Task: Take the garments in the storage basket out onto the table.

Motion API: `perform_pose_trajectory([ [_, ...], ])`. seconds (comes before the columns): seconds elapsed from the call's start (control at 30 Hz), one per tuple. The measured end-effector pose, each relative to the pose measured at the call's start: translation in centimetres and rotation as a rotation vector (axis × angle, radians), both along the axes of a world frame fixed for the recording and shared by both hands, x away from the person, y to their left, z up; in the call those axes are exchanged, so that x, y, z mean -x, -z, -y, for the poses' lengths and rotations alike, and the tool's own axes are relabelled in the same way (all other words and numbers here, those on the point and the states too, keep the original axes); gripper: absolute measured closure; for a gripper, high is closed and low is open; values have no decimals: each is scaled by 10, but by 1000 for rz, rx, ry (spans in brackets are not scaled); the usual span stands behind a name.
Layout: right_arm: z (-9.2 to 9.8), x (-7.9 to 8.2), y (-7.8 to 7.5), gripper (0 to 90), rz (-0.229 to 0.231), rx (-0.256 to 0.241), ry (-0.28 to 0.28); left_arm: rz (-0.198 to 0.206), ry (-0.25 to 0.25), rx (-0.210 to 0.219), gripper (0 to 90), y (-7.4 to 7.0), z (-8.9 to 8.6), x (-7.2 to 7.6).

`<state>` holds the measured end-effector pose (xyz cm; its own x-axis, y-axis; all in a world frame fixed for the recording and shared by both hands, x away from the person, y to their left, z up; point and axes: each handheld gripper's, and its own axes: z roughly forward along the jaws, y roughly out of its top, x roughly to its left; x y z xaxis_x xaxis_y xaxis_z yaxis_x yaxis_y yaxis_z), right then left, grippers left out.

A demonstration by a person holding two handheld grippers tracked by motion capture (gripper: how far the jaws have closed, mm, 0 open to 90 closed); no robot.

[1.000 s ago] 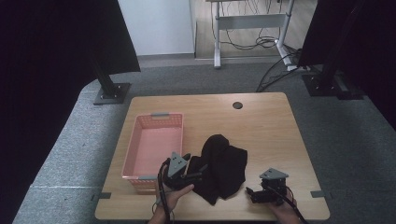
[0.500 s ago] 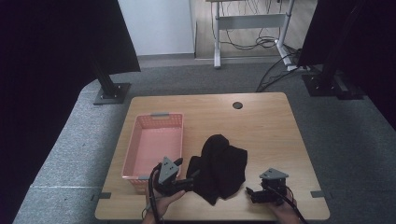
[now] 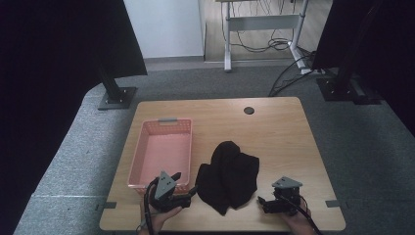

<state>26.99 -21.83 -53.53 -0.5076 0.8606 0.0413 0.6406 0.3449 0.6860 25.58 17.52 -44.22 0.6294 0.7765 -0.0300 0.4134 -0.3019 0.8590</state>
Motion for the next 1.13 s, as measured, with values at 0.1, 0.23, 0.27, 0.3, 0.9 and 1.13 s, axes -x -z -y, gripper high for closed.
perform_pose_trajectory([
  [0.1, 0, 0, 0, 2, 0, 0, 0, -8, -21, 0, 247, 3, -10, 3],
  [0.23, 0, 0, 0, 2, 0, 0, 0, -22, -45, -6, 246, 6, -22, 5],
  [0.27, 0, 0, 0, 2, 0, 0, 0, -25, -53, -4, 245, 7, -25, 5],
  [0.3, 0, 0, 0, 2, 0, 0, 0, -28, -62, 2, 246, 8, -28, 6],
  [0.9, 0, 0, 0, 2, 0, 0, 1, -36, -95, 29, 241, 14, -44, 10],
  [1.13, 0, 0, 0, 2, 0, 0, 1, -37, -94, 32, 240, 15, -45, 8],
])
